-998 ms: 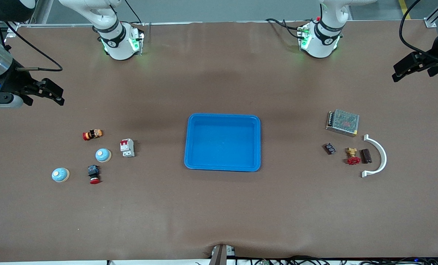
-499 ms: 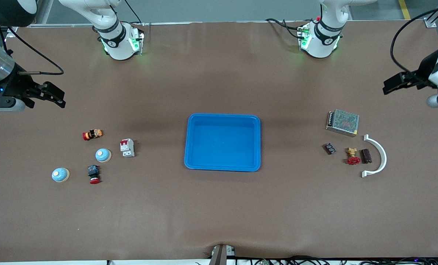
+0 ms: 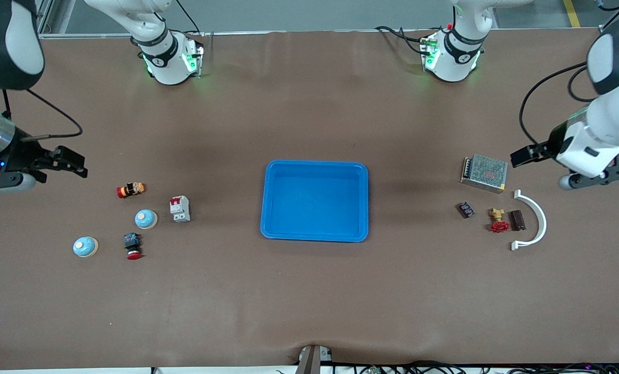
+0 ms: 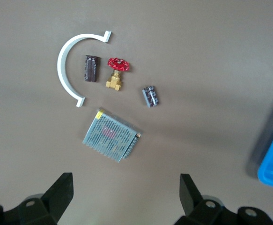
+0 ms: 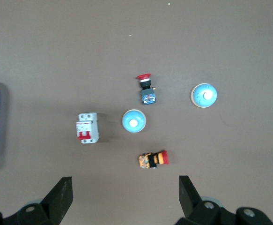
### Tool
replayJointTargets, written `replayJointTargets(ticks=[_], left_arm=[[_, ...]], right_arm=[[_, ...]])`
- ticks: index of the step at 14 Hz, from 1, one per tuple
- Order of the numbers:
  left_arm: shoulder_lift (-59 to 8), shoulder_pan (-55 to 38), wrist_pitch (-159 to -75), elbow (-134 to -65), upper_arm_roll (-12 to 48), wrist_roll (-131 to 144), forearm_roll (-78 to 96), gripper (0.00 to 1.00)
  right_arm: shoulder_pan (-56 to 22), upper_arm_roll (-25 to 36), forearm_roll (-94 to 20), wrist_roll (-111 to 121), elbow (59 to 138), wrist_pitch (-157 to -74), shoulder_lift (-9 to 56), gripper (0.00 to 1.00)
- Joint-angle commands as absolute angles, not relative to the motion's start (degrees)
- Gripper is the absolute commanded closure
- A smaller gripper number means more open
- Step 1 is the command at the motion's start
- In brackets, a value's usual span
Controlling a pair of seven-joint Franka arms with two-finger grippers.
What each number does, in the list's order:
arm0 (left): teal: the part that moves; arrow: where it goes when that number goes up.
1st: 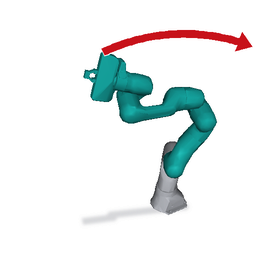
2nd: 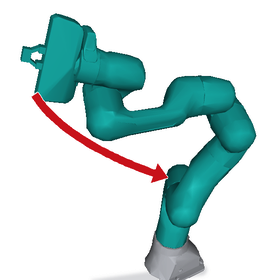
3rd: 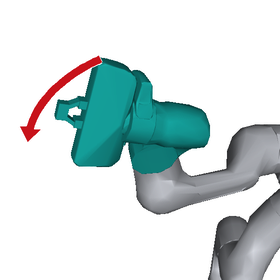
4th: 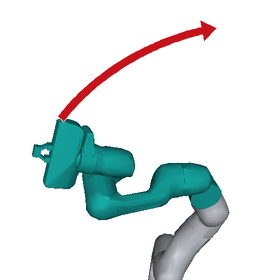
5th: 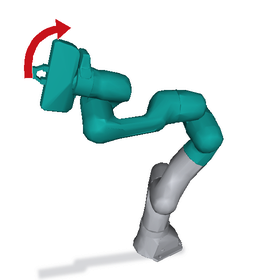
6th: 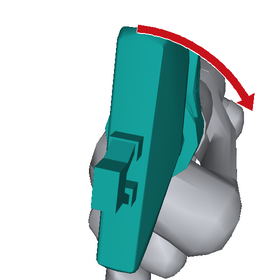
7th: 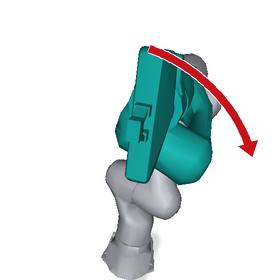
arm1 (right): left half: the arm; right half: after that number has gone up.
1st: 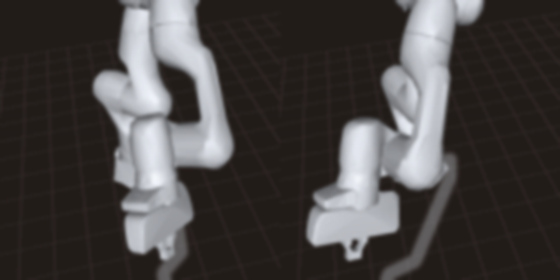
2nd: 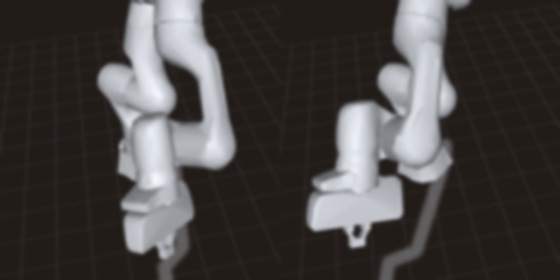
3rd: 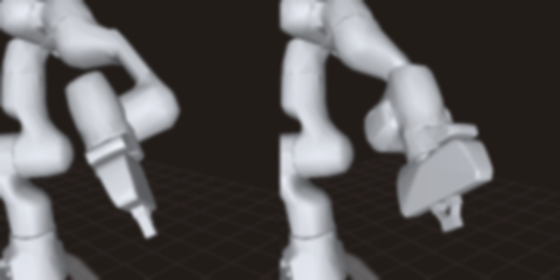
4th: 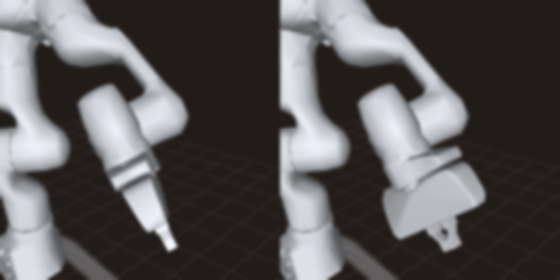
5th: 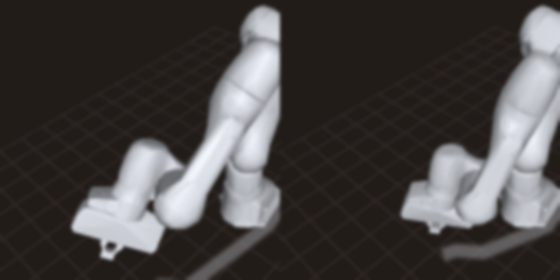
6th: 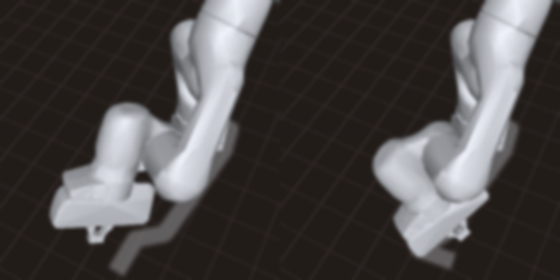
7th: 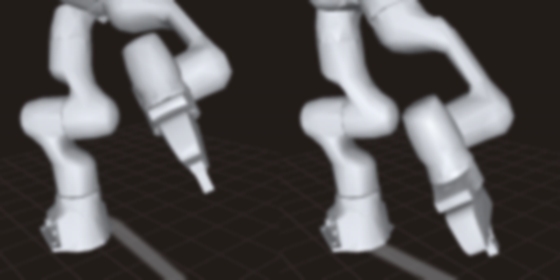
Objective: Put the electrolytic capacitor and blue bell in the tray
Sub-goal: 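Move the left gripper to the capacitor while the right gripper reaches the bell, then grasp the brown capacitor with the left gripper while the right grasps the bell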
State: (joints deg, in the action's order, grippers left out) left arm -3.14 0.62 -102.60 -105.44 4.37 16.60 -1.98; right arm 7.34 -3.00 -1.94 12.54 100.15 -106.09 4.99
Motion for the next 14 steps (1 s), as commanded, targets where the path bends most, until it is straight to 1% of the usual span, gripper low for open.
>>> replayJointTargets(ticks=[1,4,6,8,10,11,14], left_arm=[[-0.7,0.7,-112.5,-115.1,4.8,19.9,-1.8,0.0],[-2.1,0.4,-120.6,-120.8,4.8,24.3,-1.8,0.0],[-3.9,0.5,-125.6,-123.7,4.9,27.3,-1.8,0.0],[-6.0,0.5,-130.5,-126.0,4.9,31.1,-1.8,0.0],[-9.2,0.6,-135.2,-126.6,4.9,36.0,-1.8,0.1],[-11.0,0.6,-137.2,-126.6,4.9,37.7,-1.8,0.14],[-14.6,1.0,-141.2,-126.6,4.9,38.4,-1.8,0.17]], right_arm=[[10.2,-3.5,-2.9,17.9,94.3,-105.6,11.0,0.0],[11.1,-3.4,-1.2,18.6,91.7,-105.7,15.3,0.0],[11.4,-3.4,2.9,20.0,90.4,-106.7,18.7,0.0],[12.0,-3.4,4.6,22.9,89.1,-107.9,22.1,0.0],[13.8,-3.4,4.7,28.2,89.1,-111.2,24.1,0.0],[13.9,-3.4,4.7,29.8,89.2,-112.4,24.7,0.0],[15.2,-3.4,4.4,31.9,89.1,-114.8,27.7,0.0]])
